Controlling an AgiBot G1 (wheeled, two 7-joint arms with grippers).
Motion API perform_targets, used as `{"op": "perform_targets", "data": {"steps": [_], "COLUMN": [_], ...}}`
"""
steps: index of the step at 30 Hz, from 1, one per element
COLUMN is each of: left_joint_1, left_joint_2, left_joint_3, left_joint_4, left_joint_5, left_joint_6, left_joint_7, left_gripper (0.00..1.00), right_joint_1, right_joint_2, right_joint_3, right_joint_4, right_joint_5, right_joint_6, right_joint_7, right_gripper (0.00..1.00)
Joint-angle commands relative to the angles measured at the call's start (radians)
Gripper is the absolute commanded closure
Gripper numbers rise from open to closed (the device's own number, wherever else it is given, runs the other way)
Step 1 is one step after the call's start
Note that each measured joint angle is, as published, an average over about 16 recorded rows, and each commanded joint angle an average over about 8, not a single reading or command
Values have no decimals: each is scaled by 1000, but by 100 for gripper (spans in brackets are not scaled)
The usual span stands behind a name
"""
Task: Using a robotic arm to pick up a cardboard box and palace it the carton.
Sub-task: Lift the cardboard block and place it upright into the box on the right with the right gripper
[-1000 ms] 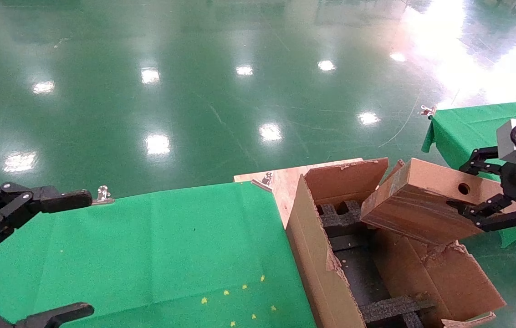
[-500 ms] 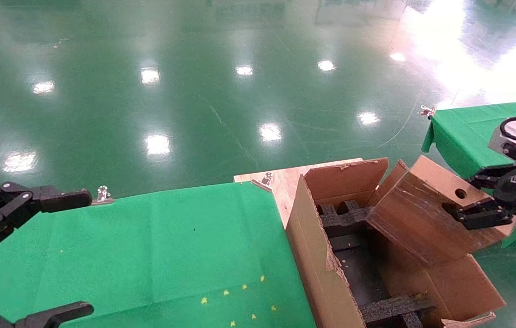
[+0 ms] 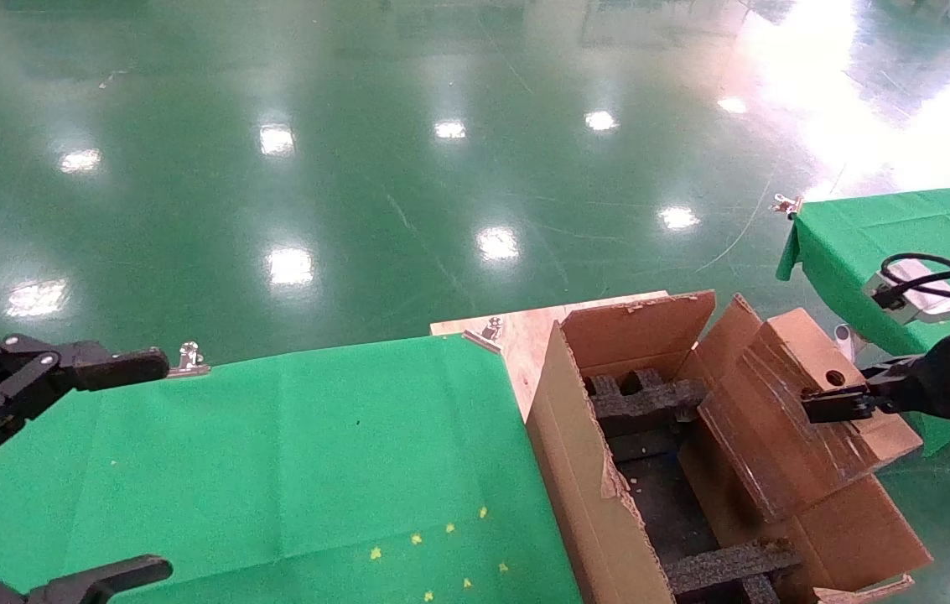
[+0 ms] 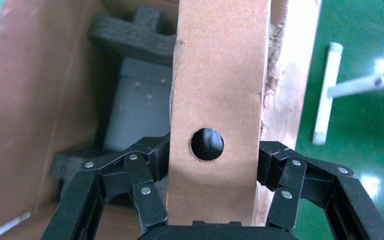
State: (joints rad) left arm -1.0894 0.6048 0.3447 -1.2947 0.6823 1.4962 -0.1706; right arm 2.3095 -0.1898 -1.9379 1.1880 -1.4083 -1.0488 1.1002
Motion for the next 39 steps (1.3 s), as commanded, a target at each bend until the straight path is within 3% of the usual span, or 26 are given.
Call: {"op": "perform_targets", "data": {"steps": [1,6,10,24,39], "left_joint_1": [0,0,0,-1,-1], "left_joint_2": [0,0,0,-1,-2], "left_joint_3": [0,1,1,2,4], "left_joint_4": [0,0,0,0,0], "left_joint_5": [0,0,-1,-2,-3], "left_joint_6": [0,0,0,-1,-2], "left_joint_7": [0,0,1,1,2], "left_gripper": [0,0,0,0,0], "right_joint_1": [-11,-37,-61,-173,-324], "right_joint_2": [7,7,-5,-59,-169], "right_joint_3": [-15,-45,-63,-121,-178], "right_joint_4": [49,125,154,158,114], "right_joint_5": [-48,-158,-206,-261,-350], "right_joint_6": [47,108,138,264,424], "right_joint_7": [104,287,369,470,601], "right_gripper": [100,100,100,100,100]}}
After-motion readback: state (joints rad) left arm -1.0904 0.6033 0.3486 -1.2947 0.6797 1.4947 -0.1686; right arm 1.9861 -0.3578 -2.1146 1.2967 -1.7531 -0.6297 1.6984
